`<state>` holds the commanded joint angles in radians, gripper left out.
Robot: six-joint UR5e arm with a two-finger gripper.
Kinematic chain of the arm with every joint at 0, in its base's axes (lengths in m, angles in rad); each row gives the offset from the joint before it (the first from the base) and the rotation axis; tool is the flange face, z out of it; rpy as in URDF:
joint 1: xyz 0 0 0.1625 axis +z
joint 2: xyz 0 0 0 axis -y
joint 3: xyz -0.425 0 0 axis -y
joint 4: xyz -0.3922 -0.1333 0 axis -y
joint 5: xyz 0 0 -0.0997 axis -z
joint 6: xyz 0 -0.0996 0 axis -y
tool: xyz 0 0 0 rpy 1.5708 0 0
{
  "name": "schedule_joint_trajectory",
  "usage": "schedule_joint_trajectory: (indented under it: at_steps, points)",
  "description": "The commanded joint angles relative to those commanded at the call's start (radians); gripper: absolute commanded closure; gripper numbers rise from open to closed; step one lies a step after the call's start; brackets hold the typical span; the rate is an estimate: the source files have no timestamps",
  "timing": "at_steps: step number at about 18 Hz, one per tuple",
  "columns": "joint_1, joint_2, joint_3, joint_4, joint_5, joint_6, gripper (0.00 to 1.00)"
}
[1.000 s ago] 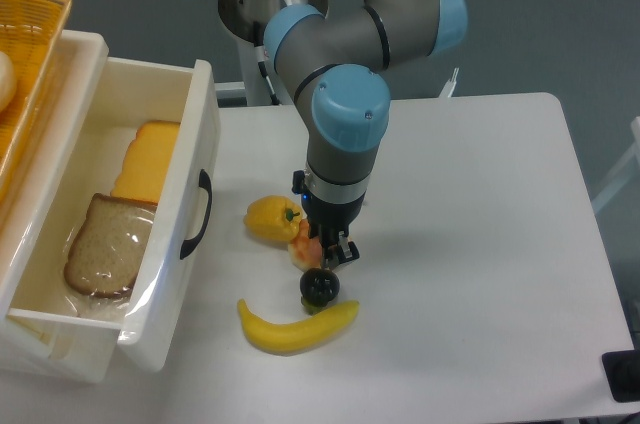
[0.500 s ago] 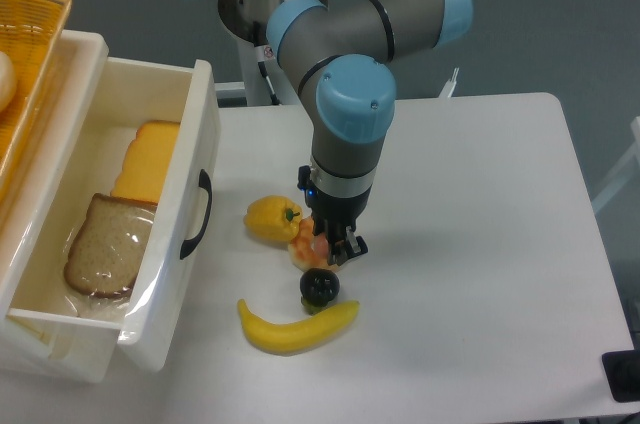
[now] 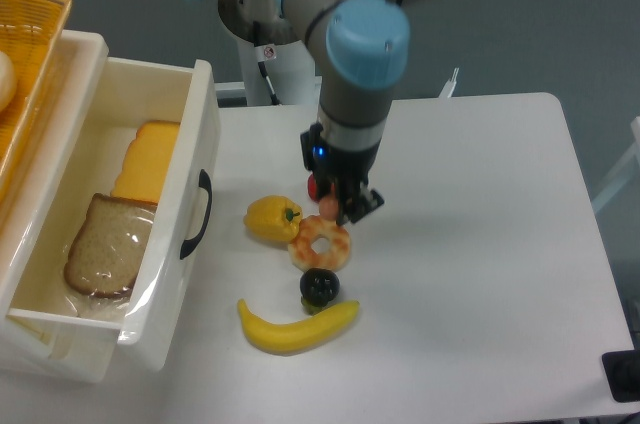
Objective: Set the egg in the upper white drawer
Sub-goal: 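Lift the egg up off the table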
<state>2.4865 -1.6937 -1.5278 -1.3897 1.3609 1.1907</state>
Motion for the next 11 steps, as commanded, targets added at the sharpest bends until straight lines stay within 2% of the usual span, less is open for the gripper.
schedule_joint_trajectory:
  at_steps: [5, 11]
  points:
    - [-0.02, 0.069, -0.003, 0.001, -0.084, -0.094, 0.76]
    - [-0.072, 0.121, 0.005, 0.006, -0.114, -0.099, 0.76]
